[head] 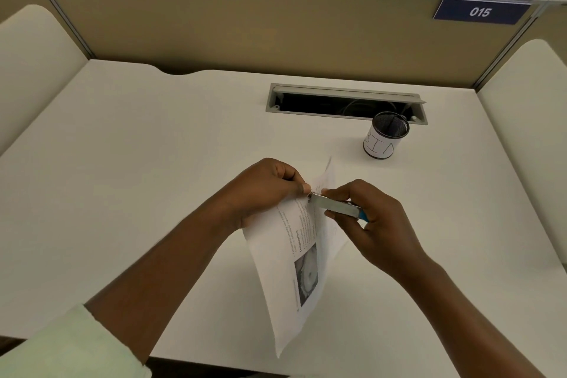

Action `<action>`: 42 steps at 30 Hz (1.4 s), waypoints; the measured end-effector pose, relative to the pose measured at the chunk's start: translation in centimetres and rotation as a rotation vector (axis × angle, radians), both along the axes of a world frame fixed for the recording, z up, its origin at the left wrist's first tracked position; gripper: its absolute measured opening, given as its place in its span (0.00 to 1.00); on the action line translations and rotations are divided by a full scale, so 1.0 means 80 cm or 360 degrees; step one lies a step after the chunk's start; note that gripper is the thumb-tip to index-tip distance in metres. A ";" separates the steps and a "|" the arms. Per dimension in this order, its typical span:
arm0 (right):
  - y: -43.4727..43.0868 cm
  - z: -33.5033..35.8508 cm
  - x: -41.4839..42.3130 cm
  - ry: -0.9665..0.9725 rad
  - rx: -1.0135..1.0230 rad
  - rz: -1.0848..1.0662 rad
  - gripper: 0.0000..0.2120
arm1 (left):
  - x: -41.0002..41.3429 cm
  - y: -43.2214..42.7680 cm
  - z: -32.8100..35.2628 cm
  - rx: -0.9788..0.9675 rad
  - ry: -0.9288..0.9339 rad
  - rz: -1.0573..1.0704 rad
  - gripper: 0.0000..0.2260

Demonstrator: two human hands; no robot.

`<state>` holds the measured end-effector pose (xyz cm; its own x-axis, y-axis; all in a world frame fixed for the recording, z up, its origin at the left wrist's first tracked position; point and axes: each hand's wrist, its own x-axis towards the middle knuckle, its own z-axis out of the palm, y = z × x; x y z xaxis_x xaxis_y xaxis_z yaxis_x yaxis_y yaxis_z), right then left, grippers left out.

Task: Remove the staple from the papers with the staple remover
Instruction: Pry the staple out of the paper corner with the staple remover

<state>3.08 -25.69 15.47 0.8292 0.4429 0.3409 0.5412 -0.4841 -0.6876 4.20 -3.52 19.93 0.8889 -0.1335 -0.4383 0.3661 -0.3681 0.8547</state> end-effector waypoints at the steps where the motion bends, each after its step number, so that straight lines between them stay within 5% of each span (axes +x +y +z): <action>1: -0.001 -0.001 0.001 -0.0124 -0.0066 0.0003 0.09 | 0.000 0.000 0.000 -0.0012 0.0012 0.0005 0.07; 9: -0.009 -0.004 0.004 -0.0869 -0.0465 0.0052 0.09 | -0.003 0.000 -0.008 -0.0064 0.0129 0.0036 0.05; 13: -0.002 -0.007 -0.009 -0.0998 -0.0500 0.0237 0.10 | 0.003 0.003 -0.008 -0.0056 0.0153 0.0112 0.05; 20: -0.009 -0.007 0.000 0.0044 0.0051 -0.0054 0.09 | 0.005 0.008 -0.006 0.0100 0.0071 -0.0044 0.06; 34: -0.001 0.005 0.012 0.0457 0.0045 0.0044 0.07 | -0.002 0.002 -0.001 0.0322 -0.0132 -0.0200 0.03; 42: -0.006 0.008 0.038 0.1780 0.0721 0.0233 0.09 | -0.011 0.000 0.005 0.0364 -0.0200 -0.0268 0.04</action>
<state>6.13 -26.14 16.08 0.7165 0.5834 -0.3825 -0.4297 -0.0628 -0.9008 3.29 -3.50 20.33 0.9118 -0.1941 -0.3619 0.1804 -0.6025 0.7775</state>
